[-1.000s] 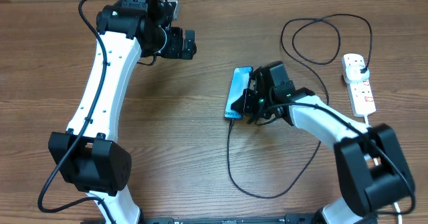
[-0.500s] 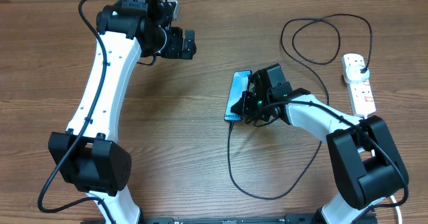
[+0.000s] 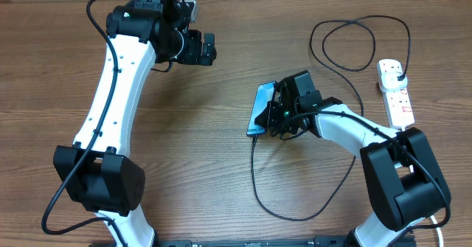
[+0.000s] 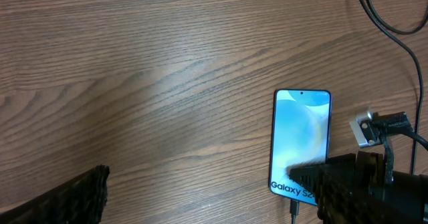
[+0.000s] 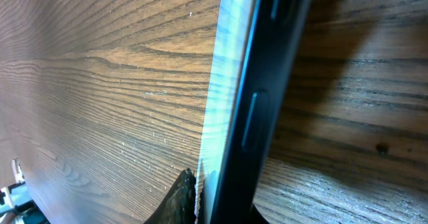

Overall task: Plug charger to phone and switch on socket
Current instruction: 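Lower the phone onto the table with the right gripper and release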

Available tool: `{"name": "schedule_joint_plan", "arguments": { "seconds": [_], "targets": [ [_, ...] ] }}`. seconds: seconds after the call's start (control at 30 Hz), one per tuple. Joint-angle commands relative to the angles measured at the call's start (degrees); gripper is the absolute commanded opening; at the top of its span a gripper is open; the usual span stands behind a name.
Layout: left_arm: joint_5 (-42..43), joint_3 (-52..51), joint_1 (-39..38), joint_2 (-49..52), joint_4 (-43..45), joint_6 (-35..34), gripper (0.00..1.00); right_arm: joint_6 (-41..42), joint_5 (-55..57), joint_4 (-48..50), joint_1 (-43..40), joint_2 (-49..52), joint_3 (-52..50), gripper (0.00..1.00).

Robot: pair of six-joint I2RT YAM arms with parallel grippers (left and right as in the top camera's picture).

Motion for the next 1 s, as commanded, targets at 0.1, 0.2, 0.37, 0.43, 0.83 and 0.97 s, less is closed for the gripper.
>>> {"name": "schedule_joint_plan", "arguments": {
  "seconds": [0.1,0.2,0.37,0.43,0.83,0.97],
  "targets": [
    [-0.52,0.66,-0.09,-0.79,-0.09,0.46,1.0,-0.74,1.68,0.5,0.17,-0.46,0.13,0.19],
    [-0.52,0.66,-0.09,-0.79,-0.11,0.46,1.0,-0.74,2.54,0.28,0.17,-0.46,0.13,0.22],
    [-0.52,0.66,-0.09,-0.79,-0.11,0.46,1.0,-0.74,3.78,0.28,0.17,-0.46,0.13,0.25],
    [-0.52,0.66,-0.09,-0.79,-0.09,0.46,1.0,-0.74,4.0,0.26,0.17,-0.46,0.13,0.25],
    [-0.52,0.66,-0.09,-0.79,-0.11,0.46,1.0,-0.74,4.63,0.07,0.17,-0.46,0.13,0.3],
    [-0.52,0.66,-0.09,-0.79,-0.09,0.46,1.0,-0.74,4.66,0.0,0.17,-0.46,0.13,0.3]
  ]
}}
